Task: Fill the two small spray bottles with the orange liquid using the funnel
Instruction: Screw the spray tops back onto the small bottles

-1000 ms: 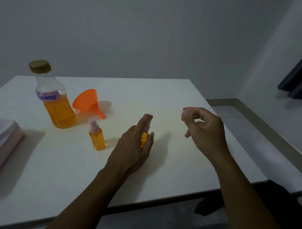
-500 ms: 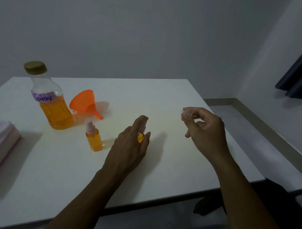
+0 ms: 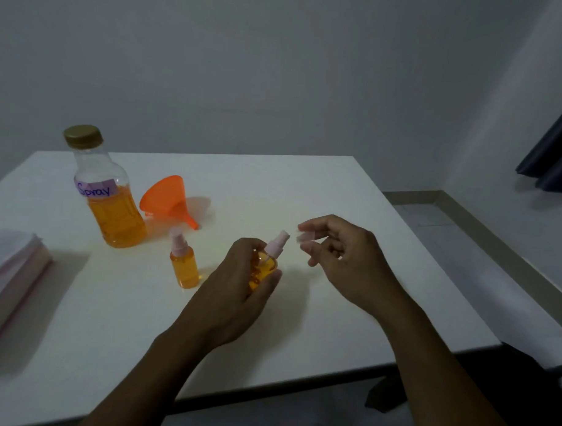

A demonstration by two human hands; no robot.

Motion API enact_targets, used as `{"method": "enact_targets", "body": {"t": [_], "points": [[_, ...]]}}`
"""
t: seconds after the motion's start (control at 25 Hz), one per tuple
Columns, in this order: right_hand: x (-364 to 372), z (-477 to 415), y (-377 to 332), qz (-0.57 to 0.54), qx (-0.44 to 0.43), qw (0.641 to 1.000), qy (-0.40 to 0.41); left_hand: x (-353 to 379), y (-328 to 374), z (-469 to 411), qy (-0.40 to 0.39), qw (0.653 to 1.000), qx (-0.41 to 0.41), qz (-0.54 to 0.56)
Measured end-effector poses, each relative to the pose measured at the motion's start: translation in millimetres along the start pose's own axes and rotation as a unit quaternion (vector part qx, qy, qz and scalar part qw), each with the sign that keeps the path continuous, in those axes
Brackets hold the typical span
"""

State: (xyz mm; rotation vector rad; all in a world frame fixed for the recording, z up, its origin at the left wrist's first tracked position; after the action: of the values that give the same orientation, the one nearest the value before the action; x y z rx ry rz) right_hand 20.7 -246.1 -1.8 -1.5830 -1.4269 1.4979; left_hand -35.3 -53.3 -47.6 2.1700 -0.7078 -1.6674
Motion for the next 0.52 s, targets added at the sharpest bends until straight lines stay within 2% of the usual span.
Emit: {"method": "enact_targets", "body": {"t": [0.24, 0.4, 0.52], "points": [[9.4, 1.3, -7.6, 0.062, -0.050, 0.995, -0.058, -9.3, -2.4, 6.3, 0.029, 0.996, 0.074, -0.034], [14.3, -0.9, -13.1, 0.077, -0.079, 0.991, -0.073, -12.2, -1.9, 6.7, 0.051, 0.996, 0.071, -0.024], [17.3, -1.7, -16.1, 0.092, -0.063, 0.989, -0.096, -14.0, -3.6, 11.3, 0.062, 0.995, 0.079, -0.028]]}}
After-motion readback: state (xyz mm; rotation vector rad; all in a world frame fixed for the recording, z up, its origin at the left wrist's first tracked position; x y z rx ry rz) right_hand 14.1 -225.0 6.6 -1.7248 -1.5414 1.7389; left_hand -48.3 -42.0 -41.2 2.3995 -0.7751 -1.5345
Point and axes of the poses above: each hand's wrist, its own z-axis away from the middle knuckle, its own x-axis out of the palm, y = z × x, the point moved 1 cm from there along -z, towards the middle knuckle, and after that the axes turned 12 degrees about -z, right-handed, at the moved point
